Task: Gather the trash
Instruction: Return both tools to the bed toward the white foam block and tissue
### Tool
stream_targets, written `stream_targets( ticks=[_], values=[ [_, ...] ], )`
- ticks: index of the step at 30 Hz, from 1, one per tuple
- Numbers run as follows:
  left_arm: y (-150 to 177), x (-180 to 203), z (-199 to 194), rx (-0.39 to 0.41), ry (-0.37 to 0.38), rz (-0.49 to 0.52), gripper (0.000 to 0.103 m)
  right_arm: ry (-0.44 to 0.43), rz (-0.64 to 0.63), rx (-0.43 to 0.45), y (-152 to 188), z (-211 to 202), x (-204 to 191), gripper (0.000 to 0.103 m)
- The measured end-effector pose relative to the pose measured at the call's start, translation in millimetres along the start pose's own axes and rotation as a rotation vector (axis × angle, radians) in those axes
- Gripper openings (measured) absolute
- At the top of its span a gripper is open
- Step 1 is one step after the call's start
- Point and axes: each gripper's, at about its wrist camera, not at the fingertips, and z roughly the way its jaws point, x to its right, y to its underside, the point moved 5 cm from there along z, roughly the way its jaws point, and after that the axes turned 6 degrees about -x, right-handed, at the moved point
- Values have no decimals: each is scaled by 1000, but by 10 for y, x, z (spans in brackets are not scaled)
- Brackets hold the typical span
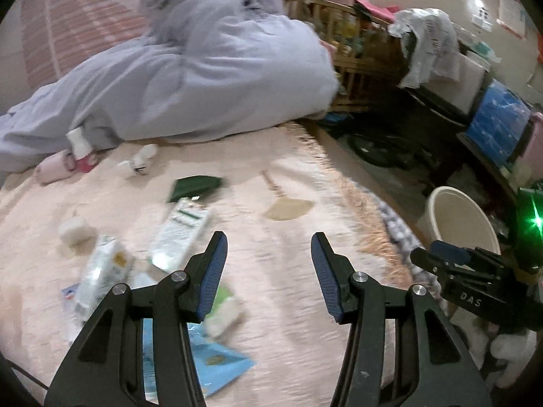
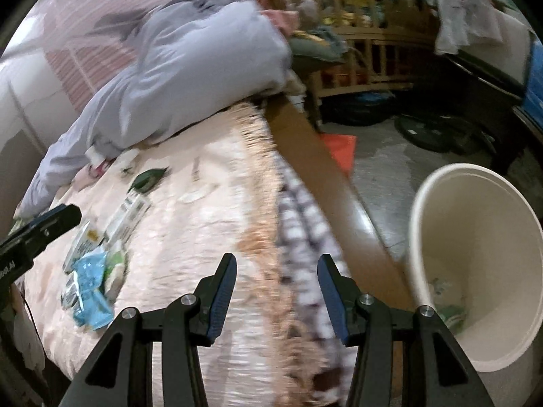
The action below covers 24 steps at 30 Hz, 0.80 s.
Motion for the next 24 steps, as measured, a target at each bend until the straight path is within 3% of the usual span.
stream_targets(
  ticks=[17,24],
  values=[
    [357,-1918,-336,-42,-196,-208,50,-80,-225,-89,67,408,-1185,48],
    [401,-2559,-160,-60,-177,-300,55,-184,-276,-123,-263,709,-1825,48]
  ],
)
